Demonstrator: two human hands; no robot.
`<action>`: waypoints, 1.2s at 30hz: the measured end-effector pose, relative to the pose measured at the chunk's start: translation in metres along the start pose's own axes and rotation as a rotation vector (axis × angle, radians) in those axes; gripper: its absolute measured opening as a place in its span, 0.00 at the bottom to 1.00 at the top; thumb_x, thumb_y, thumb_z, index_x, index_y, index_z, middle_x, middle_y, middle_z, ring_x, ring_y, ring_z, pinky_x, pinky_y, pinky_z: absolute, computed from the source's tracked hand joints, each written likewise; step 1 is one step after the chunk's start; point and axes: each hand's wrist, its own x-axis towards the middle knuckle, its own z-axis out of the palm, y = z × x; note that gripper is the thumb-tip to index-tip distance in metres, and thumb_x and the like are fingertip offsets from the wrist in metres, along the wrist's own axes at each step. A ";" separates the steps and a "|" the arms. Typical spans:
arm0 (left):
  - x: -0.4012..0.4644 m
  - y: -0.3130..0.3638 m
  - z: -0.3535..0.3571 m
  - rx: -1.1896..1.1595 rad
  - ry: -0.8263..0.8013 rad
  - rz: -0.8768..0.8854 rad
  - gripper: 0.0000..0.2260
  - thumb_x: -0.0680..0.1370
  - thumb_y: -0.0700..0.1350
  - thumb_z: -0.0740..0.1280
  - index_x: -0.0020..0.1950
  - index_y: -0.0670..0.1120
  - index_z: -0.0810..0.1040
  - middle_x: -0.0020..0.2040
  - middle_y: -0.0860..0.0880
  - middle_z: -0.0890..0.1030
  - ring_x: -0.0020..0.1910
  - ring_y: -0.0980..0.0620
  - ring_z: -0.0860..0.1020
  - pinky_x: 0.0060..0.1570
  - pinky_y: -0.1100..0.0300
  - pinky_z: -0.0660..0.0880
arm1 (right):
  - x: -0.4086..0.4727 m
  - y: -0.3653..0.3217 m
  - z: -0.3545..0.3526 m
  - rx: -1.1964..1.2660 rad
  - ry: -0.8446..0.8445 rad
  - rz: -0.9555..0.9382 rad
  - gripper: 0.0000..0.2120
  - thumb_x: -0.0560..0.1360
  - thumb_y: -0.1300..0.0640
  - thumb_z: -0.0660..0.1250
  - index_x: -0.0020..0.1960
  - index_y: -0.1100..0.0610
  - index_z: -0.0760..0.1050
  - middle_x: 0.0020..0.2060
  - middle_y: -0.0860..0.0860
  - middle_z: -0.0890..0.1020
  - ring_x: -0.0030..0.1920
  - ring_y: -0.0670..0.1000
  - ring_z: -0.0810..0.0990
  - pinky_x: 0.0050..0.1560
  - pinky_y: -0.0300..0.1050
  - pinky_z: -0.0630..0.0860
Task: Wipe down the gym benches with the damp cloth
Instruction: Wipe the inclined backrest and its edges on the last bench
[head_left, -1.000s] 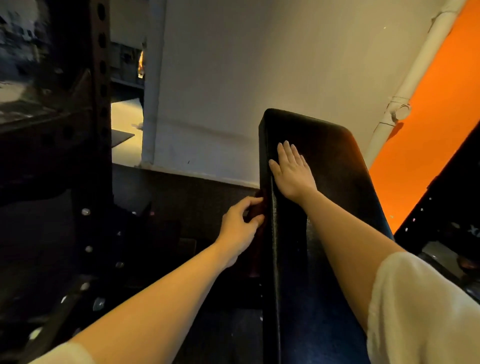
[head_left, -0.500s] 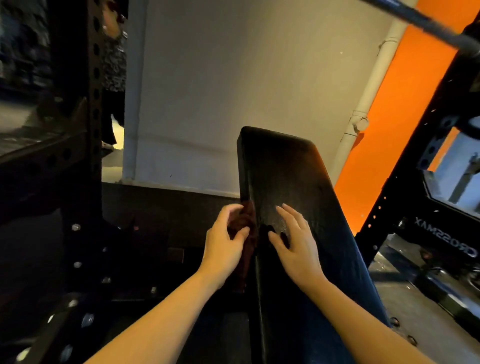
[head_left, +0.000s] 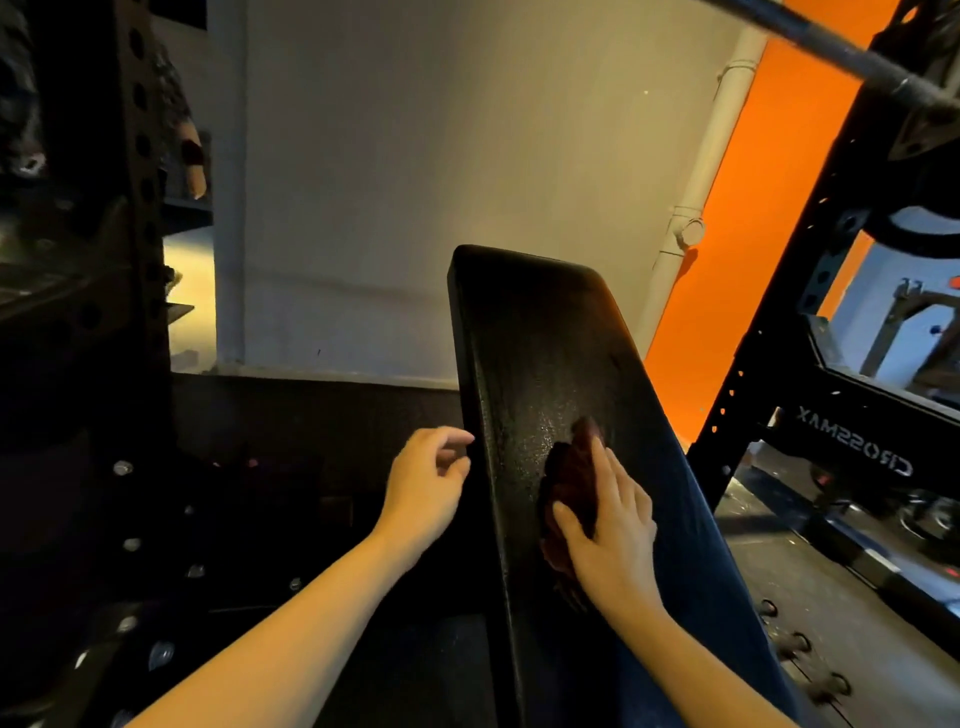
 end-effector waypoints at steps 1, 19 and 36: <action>-0.004 -0.010 0.000 0.000 -0.043 -0.021 0.13 0.79 0.37 0.64 0.59 0.52 0.78 0.55 0.59 0.74 0.54 0.65 0.74 0.43 0.76 0.70 | 0.000 0.004 0.007 -0.131 -0.051 0.017 0.36 0.79 0.49 0.62 0.77 0.41 0.41 0.78 0.46 0.49 0.77 0.48 0.44 0.76 0.55 0.46; -0.061 -0.063 -0.004 -0.361 -0.141 -0.292 0.15 0.81 0.33 0.59 0.56 0.51 0.78 0.57 0.52 0.79 0.54 0.58 0.80 0.56 0.63 0.75 | -0.019 0.014 0.012 -0.221 -0.074 -0.211 0.23 0.80 0.50 0.61 0.74 0.46 0.64 0.75 0.43 0.60 0.77 0.42 0.48 0.75 0.49 0.56; -0.091 -0.061 0.001 -0.388 -0.212 -0.075 0.18 0.80 0.39 0.63 0.68 0.54 0.72 0.64 0.55 0.76 0.63 0.61 0.74 0.59 0.72 0.69 | -0.055 -0.040 0.034 -0.234 0.059 -0.194 0.26 0.76 0.49 0.62 0.73 0.48 0.66 0.73 0.47 0.67 0.74 0.51 0.60 0.72 0.49 0.58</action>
